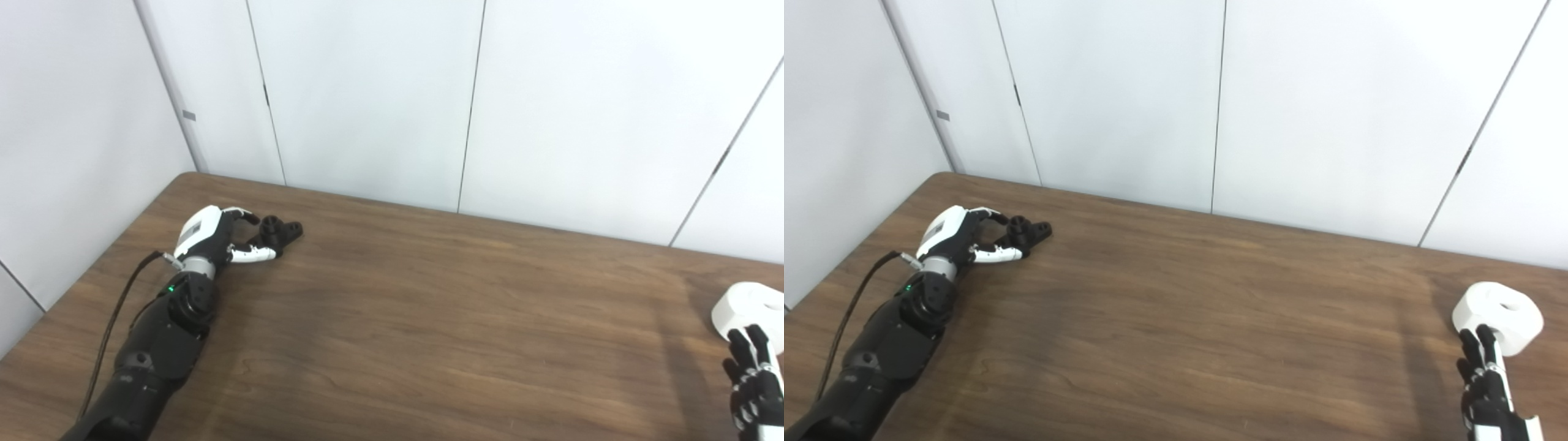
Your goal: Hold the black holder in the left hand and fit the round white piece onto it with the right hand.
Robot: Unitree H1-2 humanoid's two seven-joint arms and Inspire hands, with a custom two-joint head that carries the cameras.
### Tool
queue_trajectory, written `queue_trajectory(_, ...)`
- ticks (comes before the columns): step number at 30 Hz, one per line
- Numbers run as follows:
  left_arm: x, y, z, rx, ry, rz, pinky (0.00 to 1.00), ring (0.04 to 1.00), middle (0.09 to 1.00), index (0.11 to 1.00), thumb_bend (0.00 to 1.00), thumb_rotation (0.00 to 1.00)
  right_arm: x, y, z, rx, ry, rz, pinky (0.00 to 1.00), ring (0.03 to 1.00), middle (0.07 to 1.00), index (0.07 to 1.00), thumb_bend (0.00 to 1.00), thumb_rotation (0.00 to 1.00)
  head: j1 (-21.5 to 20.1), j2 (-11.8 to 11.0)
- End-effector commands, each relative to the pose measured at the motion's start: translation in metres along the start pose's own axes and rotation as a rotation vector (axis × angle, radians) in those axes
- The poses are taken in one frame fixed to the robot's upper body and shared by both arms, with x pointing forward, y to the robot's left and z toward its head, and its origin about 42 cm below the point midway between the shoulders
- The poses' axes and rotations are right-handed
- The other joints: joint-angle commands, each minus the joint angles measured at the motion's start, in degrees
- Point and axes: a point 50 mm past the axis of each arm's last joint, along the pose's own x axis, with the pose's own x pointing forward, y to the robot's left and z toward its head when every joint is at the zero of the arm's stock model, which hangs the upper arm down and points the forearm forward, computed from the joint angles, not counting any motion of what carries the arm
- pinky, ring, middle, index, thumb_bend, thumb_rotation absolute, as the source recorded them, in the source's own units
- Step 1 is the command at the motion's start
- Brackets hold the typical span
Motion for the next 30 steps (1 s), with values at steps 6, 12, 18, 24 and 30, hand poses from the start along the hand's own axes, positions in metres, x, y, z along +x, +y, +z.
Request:
queue_trajectory(6, 0.011, 0.030, 0.018, 0.061, -0.054, 0.075, 0.93, 0.976, 0.903, 0.704, 0.86, 0.28, -0.041, 0.014, -0.033, 0.050, 0.169, -0.028, 1.00, 1.000, 0.969, 1.000, 0.61, 1.00, 0.19, 0.19)
queue_trajectory(12, 0.012, 0.028, 0.018, 0.075, -0.049, 0.067, 0.92, 0.967, 0.891, 0.698, 0.85, 0.26, -0.041, 0.013, -0.033, 0.068, 0.171, -0.024, 1.00, 1.000, 0.977, 1.000, 0.60, 0.99, 0.06, 0.56)
queue_trajectory(18, 0.013, 0.028, 0.009, 0.022, 0.077, 0.035, 0.85, 0.931, 0.847, 0.714, 0.84, 0.29, -0.041, 0.012, -0.032, 0.062, 0.183, -0.026, 1.00, 1.000, 0.974, 1.000, 0.62, 0.98, 0.06, 0.56)
queue_trajectory(24, -0.008, 0.034, -0.029, -0.006, 0.184, 0.087, 0.86, 0.965, 0.928, 0.704, 0.81, 0.24, -0.039, 0.011, -0.034, 0.063, 0.178, -0.020, 1.00, 1.000, 0.970, 1.000, 0.62, 0.97, 0.97, 0.62)
queue_trajectory(30, -0.009, 0.038, -0.018, 0.009, 0.115, 0.133, 0.84, 0.946, 0.908, 0.719, 0.83, 0.24, -0.036, 0.015, -0.037, 0.050, 0.182, -0.019, 1.00, 1.000, 0.975, 1.000, 0.62, 0.99, 0.04, 0.19)
